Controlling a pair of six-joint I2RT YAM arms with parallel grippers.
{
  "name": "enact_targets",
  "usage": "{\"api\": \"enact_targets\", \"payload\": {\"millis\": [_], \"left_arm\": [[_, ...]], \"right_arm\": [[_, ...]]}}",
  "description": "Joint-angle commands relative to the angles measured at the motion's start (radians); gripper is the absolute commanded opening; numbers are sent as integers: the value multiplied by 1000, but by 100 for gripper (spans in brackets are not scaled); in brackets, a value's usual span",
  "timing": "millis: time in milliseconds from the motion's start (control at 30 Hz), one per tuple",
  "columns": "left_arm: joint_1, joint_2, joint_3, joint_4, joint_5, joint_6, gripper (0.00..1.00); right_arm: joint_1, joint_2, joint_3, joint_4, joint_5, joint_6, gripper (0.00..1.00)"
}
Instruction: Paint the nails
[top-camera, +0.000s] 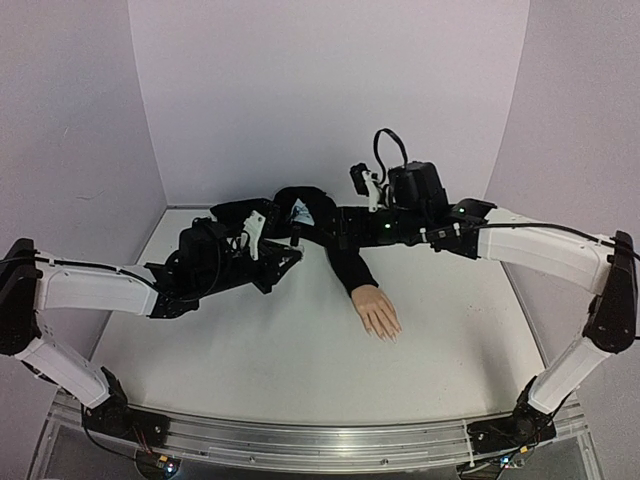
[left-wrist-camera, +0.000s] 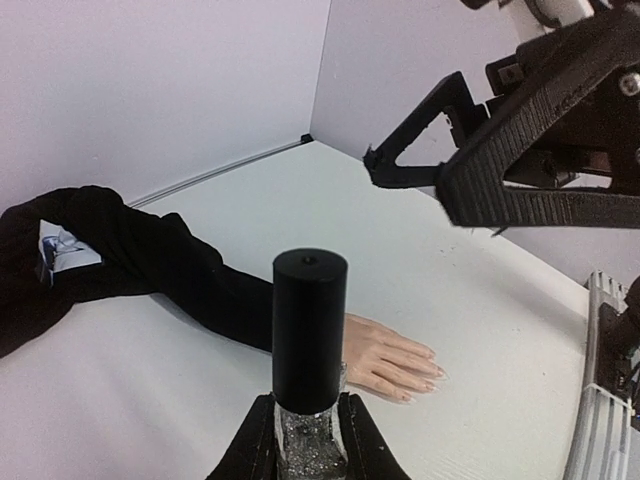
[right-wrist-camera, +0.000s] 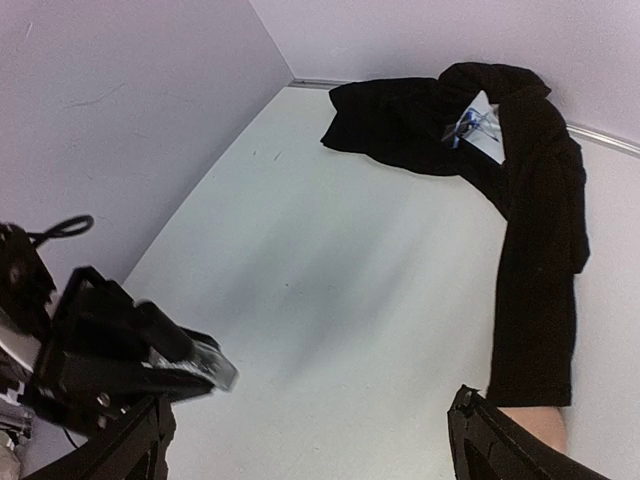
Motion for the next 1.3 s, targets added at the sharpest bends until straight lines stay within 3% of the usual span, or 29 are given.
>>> {"api": "enact_targets", "payload": {"millis": [0, 67, 400, 633, 1033, 1133, 1267], "left_arm": [[-39, 57, 90, 28, -148, 37, 0], [-48, 77, 105, 23, -155, 36, 0], [-66, 72, 74, 56, -164, 23, 0], [-69, 57, 62, 60, -159, 19, 0], [-71, 53, 55, 75, -175, -20, 0], [-67, 22, 29, 100, -72, -27, 0], [-10, -51, -17, 112, 269, -63, 0]], "right_arm": [[80, 93, 118, 0, 33, 68, 98], [109, 115, 146, -3, 62, 72, 94], [151, 206, 230, -23, 98, 82, 51], [153, 228, 256, -37, 167, 90, 42], [169, 259, 301, -84, 281, 120, 13], [169, 240, 281, -83, 258, 43, 3], [162, 166, 208, -58, 69, -170, 0]]}}
